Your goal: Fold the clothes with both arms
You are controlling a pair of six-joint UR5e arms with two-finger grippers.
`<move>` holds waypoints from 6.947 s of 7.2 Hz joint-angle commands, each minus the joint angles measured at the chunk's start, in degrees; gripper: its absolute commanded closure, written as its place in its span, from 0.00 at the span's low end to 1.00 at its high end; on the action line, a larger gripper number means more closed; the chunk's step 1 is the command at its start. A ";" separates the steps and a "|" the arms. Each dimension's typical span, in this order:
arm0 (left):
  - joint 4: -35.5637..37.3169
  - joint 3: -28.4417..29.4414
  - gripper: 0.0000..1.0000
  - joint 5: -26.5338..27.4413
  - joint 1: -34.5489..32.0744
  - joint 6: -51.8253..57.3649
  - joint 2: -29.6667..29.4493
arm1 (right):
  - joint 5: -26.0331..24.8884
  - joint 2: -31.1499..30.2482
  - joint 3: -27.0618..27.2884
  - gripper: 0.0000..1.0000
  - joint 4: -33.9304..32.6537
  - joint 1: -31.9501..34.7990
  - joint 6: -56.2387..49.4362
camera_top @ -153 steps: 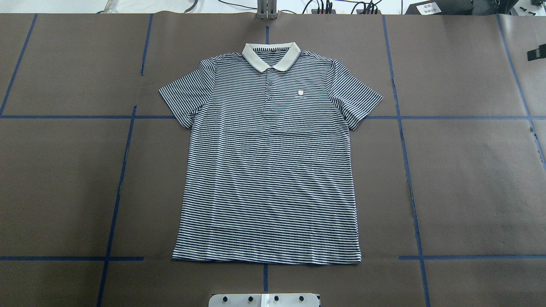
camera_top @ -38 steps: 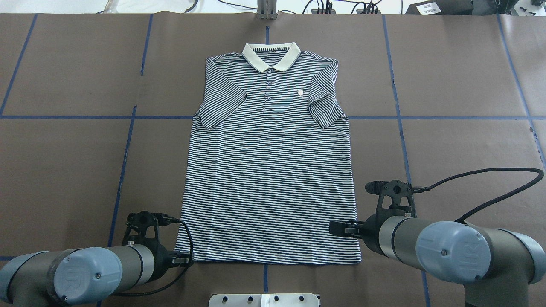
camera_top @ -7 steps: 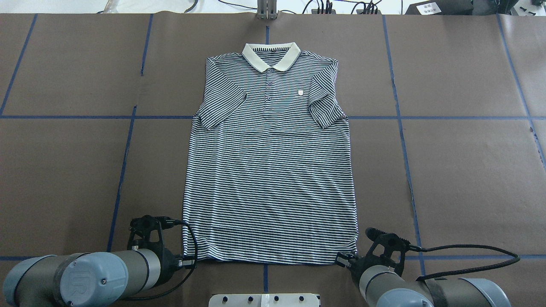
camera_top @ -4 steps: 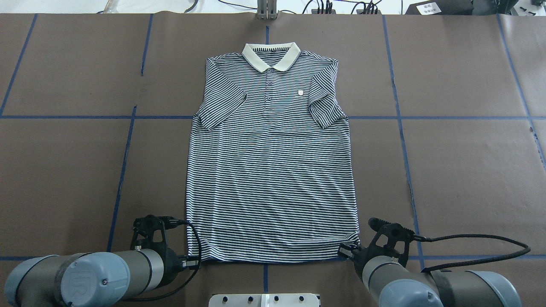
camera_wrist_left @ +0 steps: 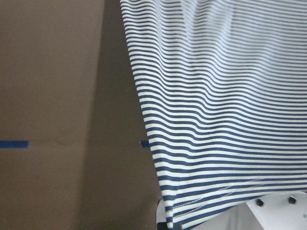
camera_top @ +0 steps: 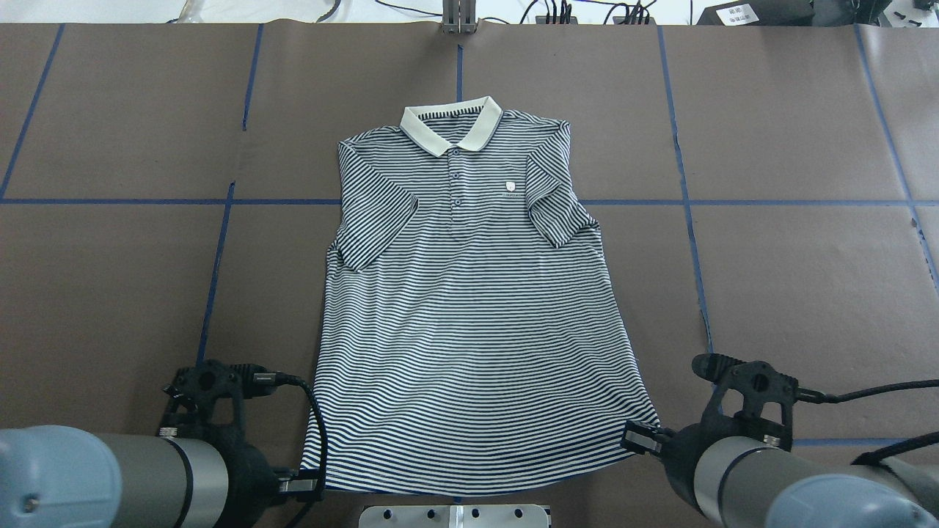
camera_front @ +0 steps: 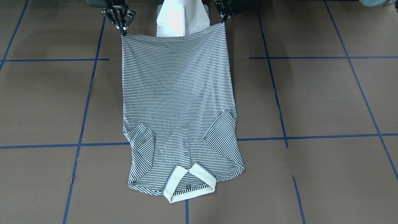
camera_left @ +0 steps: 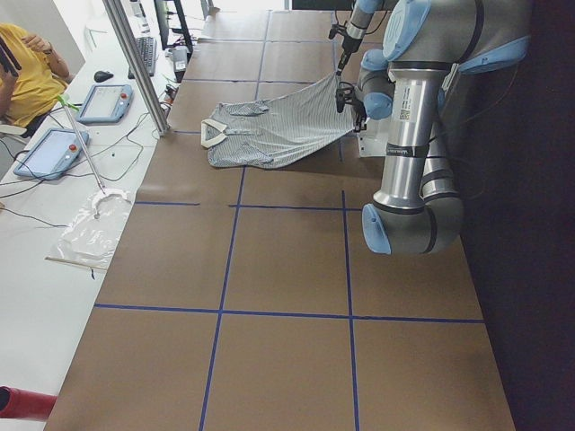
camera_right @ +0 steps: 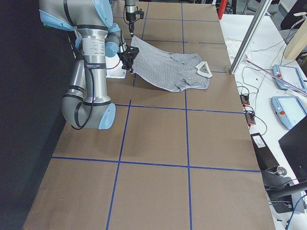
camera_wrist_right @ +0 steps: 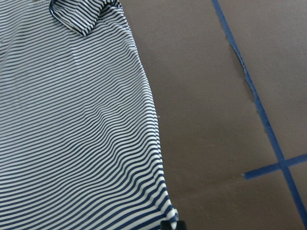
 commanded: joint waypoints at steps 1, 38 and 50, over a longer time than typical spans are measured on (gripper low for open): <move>12.73 -5.37 1.00 -4.59 -3.78 0.11 -7.89 | 3.82 3.23 7.99 1.00 -8.99 0.72 -0.02; -41.32 39.90 1.00 -1.26 -16.45 15.84 0.89 | 22.20 28.04 -60.74 0.00 36.34 40.72 -33.68; -41.32 40.78 0.00 -1.88 -25.33 34.04 0.98 | 23.34 27.86 -60.74 0.00 35.82 42.92 -34.47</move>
